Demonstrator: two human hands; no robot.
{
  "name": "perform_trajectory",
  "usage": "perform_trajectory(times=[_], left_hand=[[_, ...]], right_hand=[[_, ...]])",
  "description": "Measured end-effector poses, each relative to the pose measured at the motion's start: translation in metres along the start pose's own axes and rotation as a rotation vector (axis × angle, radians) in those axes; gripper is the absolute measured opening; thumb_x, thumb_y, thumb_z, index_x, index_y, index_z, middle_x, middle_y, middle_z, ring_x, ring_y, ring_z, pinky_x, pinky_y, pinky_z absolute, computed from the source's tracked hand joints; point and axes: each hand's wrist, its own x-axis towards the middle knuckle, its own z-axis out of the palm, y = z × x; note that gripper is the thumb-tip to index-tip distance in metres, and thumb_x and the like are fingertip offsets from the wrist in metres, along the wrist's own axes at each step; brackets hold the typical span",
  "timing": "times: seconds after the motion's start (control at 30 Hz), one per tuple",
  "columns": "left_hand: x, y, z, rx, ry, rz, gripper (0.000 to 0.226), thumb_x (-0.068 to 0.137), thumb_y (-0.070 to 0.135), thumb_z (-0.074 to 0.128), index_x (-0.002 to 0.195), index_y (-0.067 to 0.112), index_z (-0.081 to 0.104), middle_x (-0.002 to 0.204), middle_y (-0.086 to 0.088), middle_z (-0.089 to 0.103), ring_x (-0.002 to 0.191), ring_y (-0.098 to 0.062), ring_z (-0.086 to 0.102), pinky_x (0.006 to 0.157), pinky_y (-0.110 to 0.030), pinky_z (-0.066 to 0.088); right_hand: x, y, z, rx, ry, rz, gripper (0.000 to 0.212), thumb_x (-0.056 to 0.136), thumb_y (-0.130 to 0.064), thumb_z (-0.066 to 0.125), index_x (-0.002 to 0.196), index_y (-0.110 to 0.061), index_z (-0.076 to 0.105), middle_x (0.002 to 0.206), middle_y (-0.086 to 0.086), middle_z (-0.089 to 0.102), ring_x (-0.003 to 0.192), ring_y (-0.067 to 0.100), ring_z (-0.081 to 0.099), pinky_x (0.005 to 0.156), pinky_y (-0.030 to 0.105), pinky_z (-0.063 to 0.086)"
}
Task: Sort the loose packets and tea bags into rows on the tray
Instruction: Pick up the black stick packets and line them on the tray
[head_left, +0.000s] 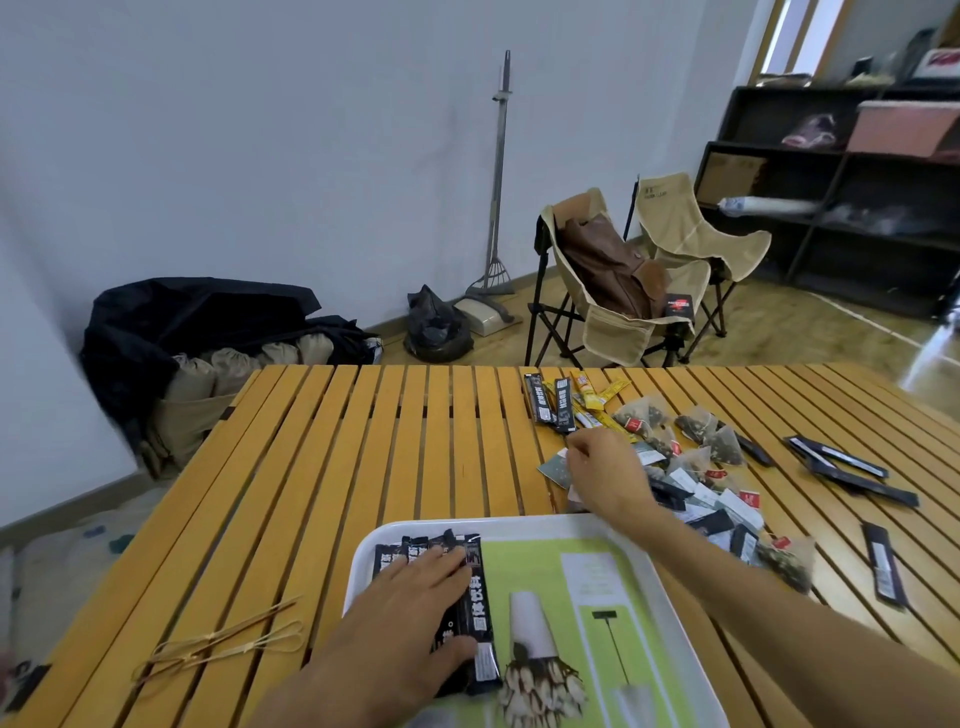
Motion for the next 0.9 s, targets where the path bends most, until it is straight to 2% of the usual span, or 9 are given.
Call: perform_trajectory(times=[0.03,0.13,0.27,0.47,0.57,0.63,0.73,0.8,0.9], left_hand=[[0.002,-0.001,0.001,0.015,-0.027,0.004,0.074,0.096,0.062,0.039,0.158,0.033,0.009,0.164,0.020,-0.004,0.149,-0.001,-0.007,0.118,-0.027,-0.007],[0.005,-0.005,0.003,0.010,-0.051,0.004,0.076,0.094,0.065,0.039,0.157,0.034,0.011,0.164,0.021,-0.002,0.149,0.000,-0.006,0.118,-0.027,-0.007],[0.005,-0.006,0.004,-0.011,-0.046,0.009,0.076,0.092,0.066,0.039,0.157,0.035,0.014,0.163,0.023,0.000,0.149,0.001,-0.005,0.119,-0.028,-0.007],[-0.004,0.000,-0.002,-0.081,-0.013,-0.017,0.074,0.095,0.061,0.043,0.157,0.034,0.015,0.163,0.021,0.003,0.149,0.000,-0.003,0.118,-0.027,-0.007],[-0.004,0.005,-0.006,-0.082,-0.013,-0.021,0.073,0.096,0.055,0.047,0.157,0.030,0.017,0.164,0.017,0.006,0.150,-0.004,0.000,0.121,-0.032,-0.002],[-0.004,0.007,-0.006,-0.083,-0.001,-0.029,0.072,0.096,0.053,0.049,0.157,0.029,0.019,0.165,0.015,0.008,0.150,-0.004,0.002,0.122,-0.034,-0.001],[-0.004,0.008,-0.005,-0.095,0.020,-0.038,0.072,0.095,0.053,0.050,0.156,0.030,0.021,0.164,0.015,0.010,0.150,-0.005,0.004,0.121,-0.033,-0.001],[-0.003,0.007,-0.004,-0.104,0.029,-0.041,0.072,0.094,0.053,0.052,0.156,0.030,0.022,0.164,0.015,0.011,0.150,-0.005,0.005,0.121,-0.033,0.000],[-0.003,0.006,-0.004,-0.115,0.054,-0.043,0.072,0.093,0.054,0.053,0.155,0.031,0.024,0.164,0.016,0.013,0.150,-0.005,0.007,0.122,-0.034,0.004]], right_hand=[[0.018,0.004,0.000,-0.108,-0.016,0.039,0.016,0.096,-0.012,0.054,0.090,-0.011,0.069,0.086,0.008,0.066,0.086,0.028,0.064,0.067,0.032,0.051],[0.048,0.018,0.006,-0.409,-0.133,0.131,0.017,0.093,-0.020,0.058,0.106,-0.012,0.065,0.101,0.011,0.068,0.097,0.030,0.061,0.087,0.042,0.053],[0.059,0.020,0.006,-0.515,-0.115,0.110,0.024,0.090,-0.023,0.065,0.113,-0.017,0.064,0.107,0.009,0.069,0.100,0.027,0.062,0.088,0.040,0.053],[0.031,0.018,-0.050,-0.220,-0.163,0.202,0.015,0.089,-0.010,0.067,0.104,-0.010,0.070,0.106,0.009,0.069,0.086,0.018,0.062,0.068,0.026,0.052],[-0.023,0.010,-0.075,0.156,-0.244,0.297,0.007,0.089,-0.007,0.069,0.090,-0.013,0.072,0.102,0.006,0.069,0.086,0.016,0.061,0.067,0.026,0.046],[-0.069,0.003,-0.078,0.371,-0.256,0.313,0.011,0.089,-0.005,0.069,0.085,-0.014,0.071,0.087,0.006,0.072,0.074,0.014,0.063,0.062,0.029,0.046],[-0.128,-0.015,-0.060,0.374,-0.295,0.186,0.013,0.088,-0.004,0.067,0.082,-0.015,0.067,0.069,0.002,0.068,0.060,0.009,0.058,0.059,0.030,0.047],[-0.148,-0.028,-0.039,0.293,-0.282,0.119,0.015,0.086,-0.003,0.065,0.078,-0.015,0.062,0.069,0.004,0.065,0.062,0.012,0.055,0.062,0.033,0.047],[-0.158,-0.045,-0.014,0.272,-0.289,0.058,0.011,0.086,-0.006,0.063,0.081,-0.015,0.058,0.074,0.001,0.061,0.063,0.011,0.049,0.057,0.022,0.041]])
